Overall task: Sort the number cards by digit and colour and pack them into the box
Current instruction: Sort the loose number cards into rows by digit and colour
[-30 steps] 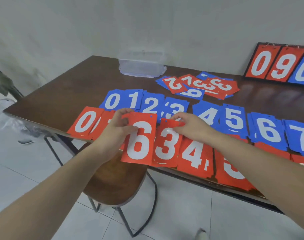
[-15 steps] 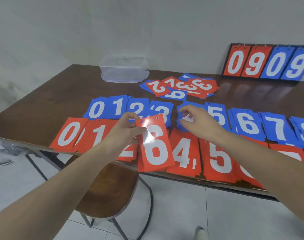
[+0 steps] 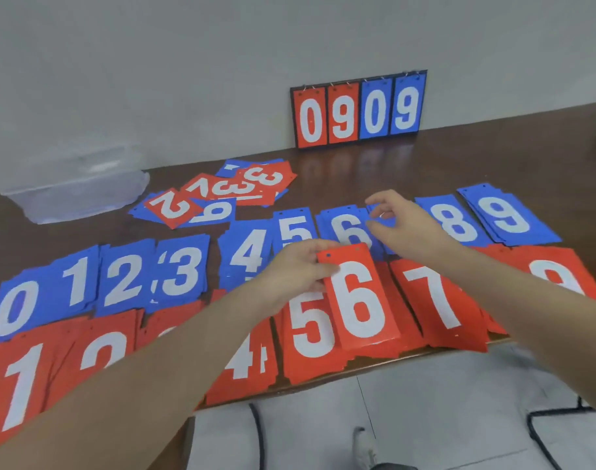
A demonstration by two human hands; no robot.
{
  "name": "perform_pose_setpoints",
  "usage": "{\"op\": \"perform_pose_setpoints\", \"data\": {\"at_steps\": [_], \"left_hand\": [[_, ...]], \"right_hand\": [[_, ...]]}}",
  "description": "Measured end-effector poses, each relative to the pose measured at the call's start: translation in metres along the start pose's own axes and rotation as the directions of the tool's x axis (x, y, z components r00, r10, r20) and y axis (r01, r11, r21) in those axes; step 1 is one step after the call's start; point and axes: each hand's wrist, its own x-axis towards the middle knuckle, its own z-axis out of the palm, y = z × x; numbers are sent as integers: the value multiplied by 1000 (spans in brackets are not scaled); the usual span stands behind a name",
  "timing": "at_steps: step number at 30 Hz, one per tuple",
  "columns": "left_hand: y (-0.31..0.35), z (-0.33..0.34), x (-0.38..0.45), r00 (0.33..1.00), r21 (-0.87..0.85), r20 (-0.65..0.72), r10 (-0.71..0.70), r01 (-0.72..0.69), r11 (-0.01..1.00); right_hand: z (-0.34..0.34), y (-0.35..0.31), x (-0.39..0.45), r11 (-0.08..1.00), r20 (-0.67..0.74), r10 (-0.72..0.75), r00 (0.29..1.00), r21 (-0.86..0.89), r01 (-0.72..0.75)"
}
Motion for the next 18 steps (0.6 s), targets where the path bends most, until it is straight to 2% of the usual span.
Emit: {"op": "perform_pose_setpoints", "data": {"at_steps": [1, 3, 5, 6, 7, 8, 12, 18], "left_hand": [[-2, 7, 8, 1000, 63, 14, 25, -26, 998], [-8, 14, 25, 992, 353, 10, 124, -120, 928], [-14, 15, 39, 971, 683, 49, 236, -205, 701], [-16, 15, 43, 953, 788, 65, 295, -231, 571], [-17, 14, 47, 937, 840, 75, 342, -243, 484], [-17, 11, 50, 923, 858, 74, 377, -251, 447], [-19, -9, 62, 902, 854, -3, 431, -222, 471], [-20, -55, 73, 855, 776, -300, 423, -39, 629]], "right_hand": [[-3, 6, 1, 1000, -14, 7, 1000, -3, -7], [-6, 15, 3, 1000, -29, 16, 999, -4, -16], [-5, 21, 7, 1000, -27, 14, 1000, 0, -14], [-5, 22, 10, 1000, -24, 10, 1000, 1, -10], [-3, 23, 14, 1000, -21, 8, 1000, 4, -8], [-2, 24, 19, 1000, -16, 2, 1000, 8, -2], [7, 25, 43, 999, 32, -41, 999, 37, 39], [24, 16, 89, 990, 144, -118, 982, 90, 106]]}}
